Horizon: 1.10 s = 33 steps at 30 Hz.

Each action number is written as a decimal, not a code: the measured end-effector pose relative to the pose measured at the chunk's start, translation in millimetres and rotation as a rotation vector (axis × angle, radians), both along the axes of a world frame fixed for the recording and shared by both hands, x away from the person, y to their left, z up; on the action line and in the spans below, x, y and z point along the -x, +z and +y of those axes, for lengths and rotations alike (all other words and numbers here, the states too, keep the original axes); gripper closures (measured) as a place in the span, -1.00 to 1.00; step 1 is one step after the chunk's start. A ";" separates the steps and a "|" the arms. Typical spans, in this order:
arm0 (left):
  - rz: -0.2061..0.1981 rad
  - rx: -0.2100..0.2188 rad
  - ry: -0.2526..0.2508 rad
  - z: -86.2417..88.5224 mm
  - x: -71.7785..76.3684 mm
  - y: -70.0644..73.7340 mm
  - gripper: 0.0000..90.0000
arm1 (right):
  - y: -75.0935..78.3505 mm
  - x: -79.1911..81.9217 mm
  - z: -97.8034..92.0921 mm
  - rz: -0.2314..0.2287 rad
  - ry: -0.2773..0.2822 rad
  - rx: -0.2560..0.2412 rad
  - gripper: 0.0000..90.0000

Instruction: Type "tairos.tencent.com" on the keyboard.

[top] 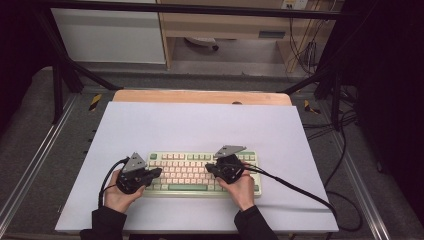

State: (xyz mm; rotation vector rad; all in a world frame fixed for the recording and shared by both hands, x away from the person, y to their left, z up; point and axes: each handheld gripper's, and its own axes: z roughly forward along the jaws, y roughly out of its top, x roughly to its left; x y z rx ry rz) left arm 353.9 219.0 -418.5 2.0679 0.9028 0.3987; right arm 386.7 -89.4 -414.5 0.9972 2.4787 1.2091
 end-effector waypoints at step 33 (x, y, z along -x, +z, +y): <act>0.018 -0.029 -0.010 -20.3 -8.7 -5.8 0.97 | 6.5 20.8 -35.3 0.008 0.004 -0.033 1.00</act>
